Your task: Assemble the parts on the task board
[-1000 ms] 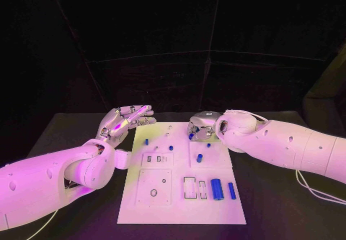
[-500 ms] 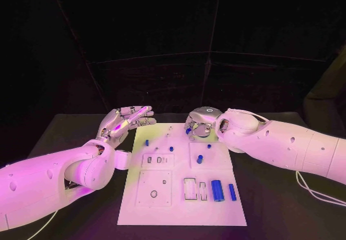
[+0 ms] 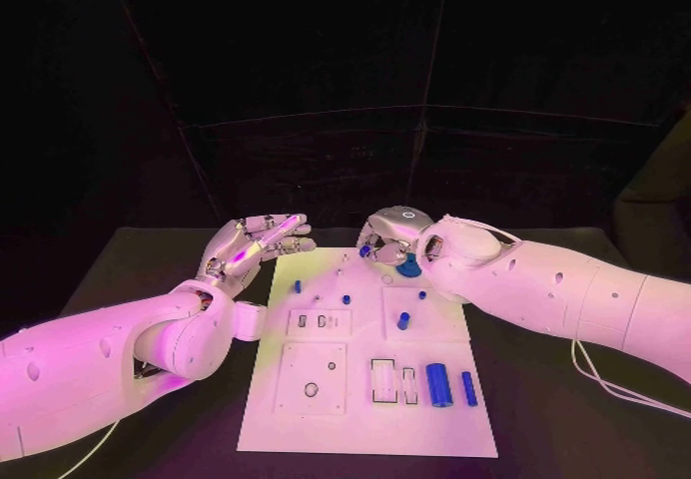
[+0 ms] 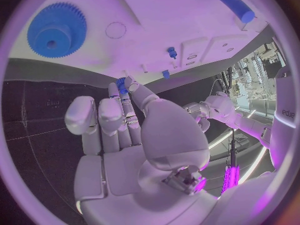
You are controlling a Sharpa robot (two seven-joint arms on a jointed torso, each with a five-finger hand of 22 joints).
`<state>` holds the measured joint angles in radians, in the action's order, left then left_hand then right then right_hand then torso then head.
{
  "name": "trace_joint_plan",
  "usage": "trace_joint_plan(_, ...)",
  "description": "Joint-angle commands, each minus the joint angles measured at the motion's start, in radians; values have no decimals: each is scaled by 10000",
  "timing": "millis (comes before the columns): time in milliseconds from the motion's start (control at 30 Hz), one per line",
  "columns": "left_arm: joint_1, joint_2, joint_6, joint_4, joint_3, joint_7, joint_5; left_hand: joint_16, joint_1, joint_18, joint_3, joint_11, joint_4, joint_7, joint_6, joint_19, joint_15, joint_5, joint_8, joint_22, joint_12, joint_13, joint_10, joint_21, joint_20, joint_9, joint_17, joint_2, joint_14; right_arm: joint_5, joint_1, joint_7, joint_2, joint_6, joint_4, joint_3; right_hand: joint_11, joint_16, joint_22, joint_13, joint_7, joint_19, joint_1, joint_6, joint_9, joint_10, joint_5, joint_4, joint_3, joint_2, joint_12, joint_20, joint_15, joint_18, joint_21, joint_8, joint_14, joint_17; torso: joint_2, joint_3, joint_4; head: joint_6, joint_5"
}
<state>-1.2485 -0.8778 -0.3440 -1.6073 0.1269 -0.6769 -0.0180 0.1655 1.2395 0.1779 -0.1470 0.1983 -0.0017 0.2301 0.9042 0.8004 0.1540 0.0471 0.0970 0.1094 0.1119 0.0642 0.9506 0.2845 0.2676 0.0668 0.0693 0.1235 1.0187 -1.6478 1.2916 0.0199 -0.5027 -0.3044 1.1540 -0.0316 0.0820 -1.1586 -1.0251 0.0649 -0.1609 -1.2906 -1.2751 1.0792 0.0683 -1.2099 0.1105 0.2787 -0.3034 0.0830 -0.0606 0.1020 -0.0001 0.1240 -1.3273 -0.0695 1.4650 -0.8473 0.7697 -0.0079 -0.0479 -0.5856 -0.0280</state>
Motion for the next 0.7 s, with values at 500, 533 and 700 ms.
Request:
trace_joint_plan(500, -106, 67, 178, 12, -9, -337, 47, -55, 98, 64, -9, 44, -85, 267, 89, 91, 31, 46, -64, -26, -55, -13, 47, -30, 13, -11, -12, -24, 57, 22, 59, -20, 859, 119, -928, 16, 94, -89, -44, -15, -47, 65, 205, -81, -17, 128, -116, -41, -405, -253, -3, 71, 33, -178, -101, 69, -9, 8, 180, -45, -80, 45, -29)
trace_joint_plan(533, -115, 70, 180, 12, -9, -336, 47, -55, 98, 64, -9, 44, -85, 267, 89, 91, 31, 46, -64, -26, -55, -13, 47, -30, 13, -11, -12, -24, 57, 23, 60, -16, 889, 151, -959, 16, 94, -89, -44, -15, -47, 65, 205, -81, -17, 128, -116, -41, -405, -253, -3, 71, 33, -178, -101, 69, -9, 8, 184, -46, -77, 53, -22)
trace_joint_plan(700, -135, 88, 189, 20, -9, -331, 47, -55, 98, 64, -9, 44, -85, 267, 89, 91, 31, 46, -64, -26, -55, -13, 47, -30, 13, -11, -12, -24, 57, 23, 61, 2, 1000, 254, -1074, 16, 103, -104, -54, -16, -56, 67, 249, -111, -19, 159, -134, -63, -467, -294, -2, 79, 42, -179, -110, 72, -12, 1, 191, -40, -83, 63, 17)
